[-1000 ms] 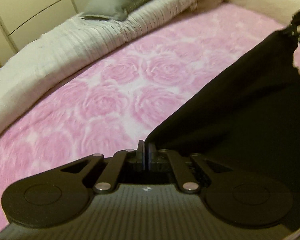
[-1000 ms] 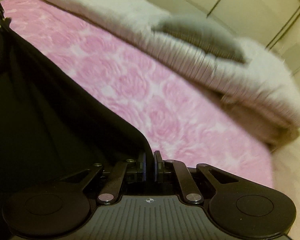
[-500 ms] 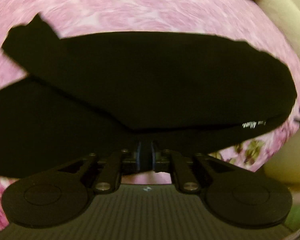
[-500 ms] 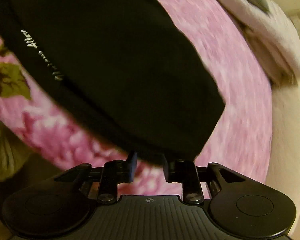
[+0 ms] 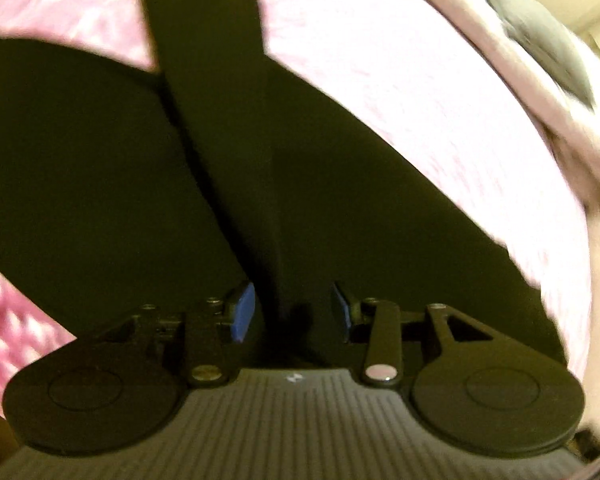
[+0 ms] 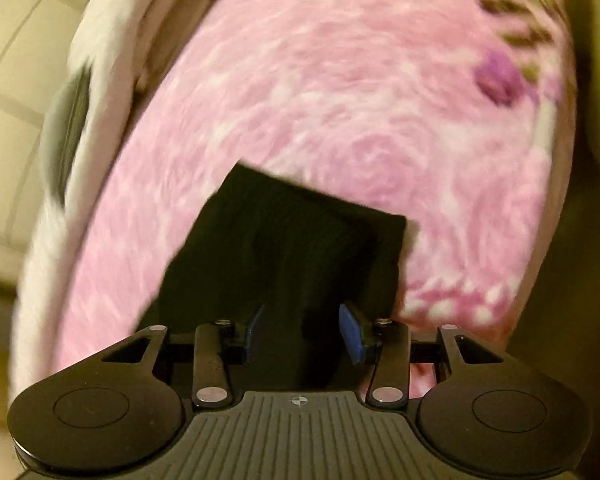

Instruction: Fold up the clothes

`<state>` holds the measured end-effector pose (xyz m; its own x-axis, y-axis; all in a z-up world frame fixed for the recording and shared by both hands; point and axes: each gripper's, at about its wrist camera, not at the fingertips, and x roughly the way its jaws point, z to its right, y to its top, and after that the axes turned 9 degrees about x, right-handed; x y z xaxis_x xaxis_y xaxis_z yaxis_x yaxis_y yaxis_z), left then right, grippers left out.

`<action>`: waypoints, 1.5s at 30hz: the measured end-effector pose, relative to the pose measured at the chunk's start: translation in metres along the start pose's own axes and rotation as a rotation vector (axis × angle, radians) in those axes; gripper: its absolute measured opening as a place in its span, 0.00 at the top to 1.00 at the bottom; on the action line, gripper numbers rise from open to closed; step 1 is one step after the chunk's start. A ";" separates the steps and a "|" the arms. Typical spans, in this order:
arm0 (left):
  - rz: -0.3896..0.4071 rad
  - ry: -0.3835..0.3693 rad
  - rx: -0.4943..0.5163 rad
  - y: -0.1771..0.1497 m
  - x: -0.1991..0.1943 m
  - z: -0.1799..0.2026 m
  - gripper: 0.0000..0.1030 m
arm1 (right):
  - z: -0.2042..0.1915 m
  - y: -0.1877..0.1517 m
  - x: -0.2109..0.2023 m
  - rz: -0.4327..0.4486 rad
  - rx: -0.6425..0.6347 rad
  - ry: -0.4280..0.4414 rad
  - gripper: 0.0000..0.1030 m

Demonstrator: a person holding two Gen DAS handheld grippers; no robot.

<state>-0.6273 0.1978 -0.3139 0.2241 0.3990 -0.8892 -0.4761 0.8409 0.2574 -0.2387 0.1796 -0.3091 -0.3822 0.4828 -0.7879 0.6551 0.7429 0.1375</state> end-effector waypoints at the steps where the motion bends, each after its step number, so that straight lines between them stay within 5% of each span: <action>1: 0.006 0.001 -0.030 0.000 0.004 -0.002 0.64 | 0.007 0.007 0.001 0.007 0.052 0.023 0.57; 4: 0.026 0.004 -0.115 -0.002 0.015 -0.008 0.68 | 0.027 0.036 -0.002 0.034 0.157 0.049 0.57; 7: 0.056 0.016 -0.082 -0.005 0.016 -0.005 0.89 | 0.045 0.057 -0.001 0.032 0.244 0.088 0.57; 14: 0.071 0.036 -0.010 -0.007 0.019 0.003 0.91 | 0.038 0.071 0.011 -0.036 0.155 0.067 0.57; 15: 0.080 0.042 0.018 -0.005 0.017 0.005 1.00 | 0.036 0.071 0.013 -0.045 0.128 0.056 0.72; 16: 0.090 0.047 0.045 -0.004 0.015 0.006 1.00 | 0.031 0.071 0.013 -0.033 0.081 0.039 0.84; 19: 0.155 0.059 0.097 -0.013 0.000 0.013 1.00 | 0.017 0.074 -0.005 0.013 -0.019 0.091 0.89; 24: 0.191 0.083 0.120 -0.036 -0.008 0.014 1.00 | 0.012 0.079 -0.028 0.045 -0.106 0.128 0.90; 37: 0.242 0.153 0.194 -0.089 -0.018 0.015 0.99 | 0.038 0.086 -0.014 0.025 -0.104 0.050 0.90; 41: 0.200 0.216 0.255 -0.094 -0.007 0.021 0.95 | 0.041 0.082 -0.004 -0.019 -0.121 -0.036 0.83; 43: 0.191 0.230 0.246 -0.092 -0.012 0.025 0.93 | 0.033 0.082 -0.007 -0.016 -0.150 -0.091 0.56; 45: 0.187 0.239 0.219 -0.091 -0.021 0.027 0.91 | 0.014 0.081 -0.018 0.028 -0.242 -0.160 0.53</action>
<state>-0.5656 0.1230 -0.3080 -0.0669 0.4784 -0.8756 -0.2905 0.8302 0.4758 -0.1689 0.2246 -0.2923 -0.2460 0.4396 -0.8639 0.4819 0.8288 0.2845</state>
